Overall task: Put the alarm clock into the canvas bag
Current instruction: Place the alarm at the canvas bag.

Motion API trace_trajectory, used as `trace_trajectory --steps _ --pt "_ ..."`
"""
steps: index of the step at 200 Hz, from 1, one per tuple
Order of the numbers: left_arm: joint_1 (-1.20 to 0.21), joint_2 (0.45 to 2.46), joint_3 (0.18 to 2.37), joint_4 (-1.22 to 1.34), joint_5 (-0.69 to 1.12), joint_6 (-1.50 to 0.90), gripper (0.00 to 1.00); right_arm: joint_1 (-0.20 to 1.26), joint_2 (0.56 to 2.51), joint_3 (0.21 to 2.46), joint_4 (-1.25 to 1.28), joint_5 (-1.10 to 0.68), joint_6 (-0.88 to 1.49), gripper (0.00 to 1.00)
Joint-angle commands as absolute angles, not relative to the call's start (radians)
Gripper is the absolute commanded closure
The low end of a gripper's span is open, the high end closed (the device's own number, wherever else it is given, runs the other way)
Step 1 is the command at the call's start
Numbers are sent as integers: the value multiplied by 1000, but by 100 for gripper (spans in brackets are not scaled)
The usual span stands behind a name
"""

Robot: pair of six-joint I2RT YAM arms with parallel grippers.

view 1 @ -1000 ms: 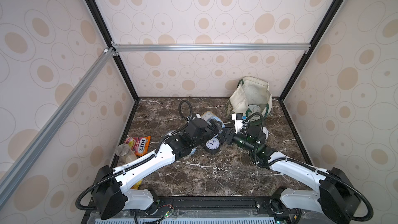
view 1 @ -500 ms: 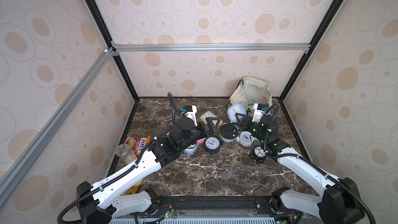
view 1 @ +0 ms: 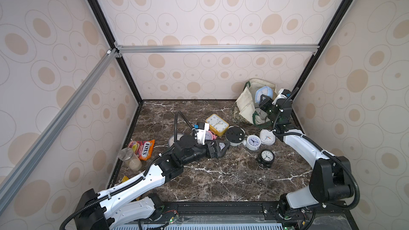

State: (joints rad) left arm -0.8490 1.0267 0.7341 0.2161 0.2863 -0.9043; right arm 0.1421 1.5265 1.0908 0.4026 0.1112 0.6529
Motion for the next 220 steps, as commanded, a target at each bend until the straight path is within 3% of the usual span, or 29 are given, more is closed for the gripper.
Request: trace_trajectory --steps 1,91,117,136,150,220 --pt "-845 965 750 324 308 -869 2 117 1605 1180 419 166 642 75" --pt "-845 941 721 247 231 -898 2 57 1934 1412 436 32 718 66" --pt "-847 938 732 168 180 -900 2 54 1957 1442 419 5 721 37" --pt "-846 931 739 103 144 -885 2 54 1930 1404 438 -13 718 21" --pt "-845 935 749 56 128 -869 2 54 1905 1372 458 -33 713 15" --pt "-877 1133 805 -217 63 -814 2 60 1605 1015 547 -173 671 11"
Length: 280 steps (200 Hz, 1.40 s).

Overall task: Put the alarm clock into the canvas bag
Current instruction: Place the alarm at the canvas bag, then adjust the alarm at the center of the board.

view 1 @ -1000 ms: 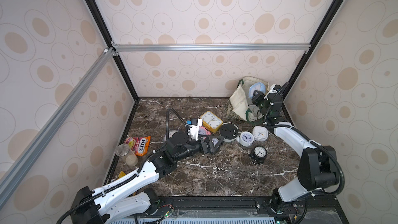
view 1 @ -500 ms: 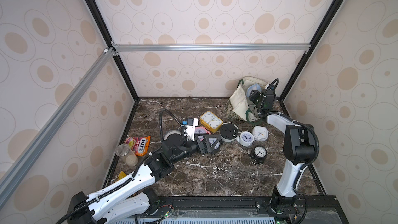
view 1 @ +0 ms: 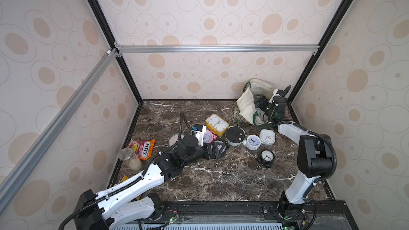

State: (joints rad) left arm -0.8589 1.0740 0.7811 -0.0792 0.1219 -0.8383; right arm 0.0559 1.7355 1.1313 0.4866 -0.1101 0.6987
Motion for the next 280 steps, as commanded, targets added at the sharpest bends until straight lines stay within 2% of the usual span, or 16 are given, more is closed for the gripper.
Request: trace_trajectory --steps 1,33,60,90,123,139,155,192,210,234,280 --pt "-877 1135 804 -218 61 -816 2 60 1598 1009 547 -174 669 11" --pt "-885 1231 805 -270 14 -816 2 66 1402 851 494 -216 617 10" --pt "-884 1309 820 -247 22 -827 2 94 1257 787 343 -252 574 13" --pt "-871 1398 840 -197 40 -919 2 191 1119 710 187 -249 542 16" --pt "-840 1458 825 -99 64 -1049 2 337 1063 635 73 -286 527 19" --pt "-826 1469 806 -48 73 -1099 2 403 1081 620 22 -280 503 24" --pt "-811 1480 791 -1 87 -1130 5 438 1139 594 66 -350 516 30" --pt "-796 1524 820 -15 101 -1141 14 485 1290 582 163 -389 558 60" --pt "-787 1526 803 9 113 -1156 18 488 1350 598 183 -378 569 69" --pt "-772 1528 789 27 123 -1166 19 489 1444 636 187 -376 565 74" --pt "-758 1525 772 39 132 -1169 19 489 1582 724 207 -339 537 76"
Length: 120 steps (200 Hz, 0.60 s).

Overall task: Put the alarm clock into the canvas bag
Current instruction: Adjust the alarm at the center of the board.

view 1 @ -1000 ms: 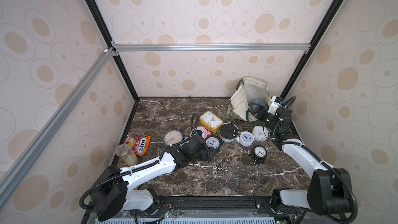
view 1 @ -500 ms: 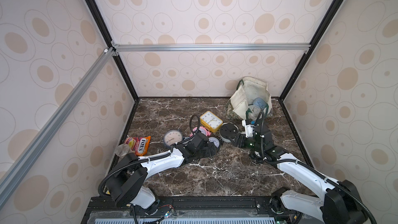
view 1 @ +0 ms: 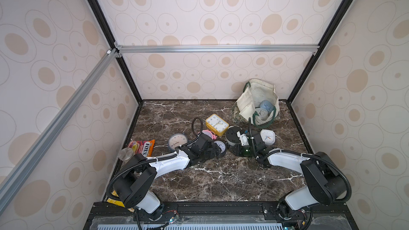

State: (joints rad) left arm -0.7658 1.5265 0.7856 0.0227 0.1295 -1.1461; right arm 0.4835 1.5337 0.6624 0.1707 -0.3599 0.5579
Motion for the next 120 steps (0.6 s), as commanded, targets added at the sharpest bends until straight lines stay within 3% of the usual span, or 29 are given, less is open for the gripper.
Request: trace_trajectory --steps 1,39,64,78,120 --pt "-758 1525 771 40 132 -1170 19 489 1584 727 207 -338 537 76" --pt "-755 1519 748 40 140 -1173 18 489 1675 828 203 -307 531 76" --pt "-750 1492 739 31 113 -1180 11 489 1763 890 221 -333 535 76" --pt "-744 1485 736 25 107 -1183 2 489 1809 920 226 -361 544 76" --pt "-723 1478 731 46 124 -1165 2 526 1771 884 209 -393 536 78"
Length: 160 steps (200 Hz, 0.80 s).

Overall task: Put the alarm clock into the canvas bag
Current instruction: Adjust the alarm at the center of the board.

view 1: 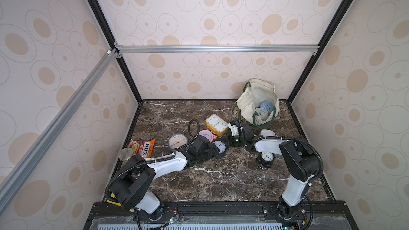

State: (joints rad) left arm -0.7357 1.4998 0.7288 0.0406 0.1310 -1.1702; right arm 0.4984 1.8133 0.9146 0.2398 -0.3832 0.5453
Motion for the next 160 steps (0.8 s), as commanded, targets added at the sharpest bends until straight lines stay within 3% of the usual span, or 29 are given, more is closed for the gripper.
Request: trace_trajectory --steps 1,48,112,160 --pt "-724 1477 731 46 124 -1165 2 527 1768 882 206 -393 535 78" --pt "-707 1470 738 2 126 -1117 2 588 1640 758 174 -416 567 76" --pt "-703 1434 739 -131 83 -997 2 659 1644 726 202 -474 596 72" --pt "-716 1470 844 -294 13 -898 2 654 1434 728 -9 -326 515 56"
